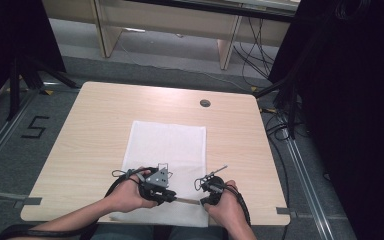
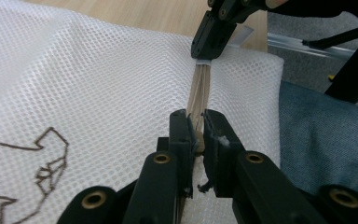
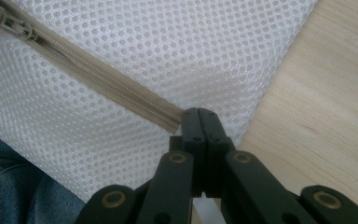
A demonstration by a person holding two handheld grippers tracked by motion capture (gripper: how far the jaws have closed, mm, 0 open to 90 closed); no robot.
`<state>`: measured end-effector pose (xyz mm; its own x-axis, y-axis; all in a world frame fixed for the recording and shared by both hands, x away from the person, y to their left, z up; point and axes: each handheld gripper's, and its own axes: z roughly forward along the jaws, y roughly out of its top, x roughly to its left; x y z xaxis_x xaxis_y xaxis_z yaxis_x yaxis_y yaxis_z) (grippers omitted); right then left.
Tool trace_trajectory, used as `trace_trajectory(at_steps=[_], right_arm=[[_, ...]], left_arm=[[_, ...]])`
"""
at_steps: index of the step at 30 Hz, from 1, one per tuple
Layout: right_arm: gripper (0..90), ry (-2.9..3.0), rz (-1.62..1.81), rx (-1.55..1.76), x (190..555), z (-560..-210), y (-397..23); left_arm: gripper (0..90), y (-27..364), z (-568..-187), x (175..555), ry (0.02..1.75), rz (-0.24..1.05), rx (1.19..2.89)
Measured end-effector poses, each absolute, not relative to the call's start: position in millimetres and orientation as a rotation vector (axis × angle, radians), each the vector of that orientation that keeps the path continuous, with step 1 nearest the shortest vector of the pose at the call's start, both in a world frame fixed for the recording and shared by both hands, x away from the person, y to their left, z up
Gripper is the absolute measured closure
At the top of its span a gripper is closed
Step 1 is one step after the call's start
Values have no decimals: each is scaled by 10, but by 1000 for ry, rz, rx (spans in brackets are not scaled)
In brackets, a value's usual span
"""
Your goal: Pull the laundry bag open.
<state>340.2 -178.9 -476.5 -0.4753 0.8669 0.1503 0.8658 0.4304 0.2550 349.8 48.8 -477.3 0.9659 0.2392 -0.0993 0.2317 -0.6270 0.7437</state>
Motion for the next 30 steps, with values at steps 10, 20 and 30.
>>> trace_trajectory(at_steps=[10,20,30], right_arm=[[900,2662,467,1570,3417,-4768,-1809],[900,2678,506,1495,3438,-4791,-1833],[900,2683,505,1492,3438,-4789,-1832]], left_arm=[[819,539,-4761,3485,337,16,2267],[819,546,-4768,3480,324,9,2262],[819,594,-4755,3483,322,19,2269]])
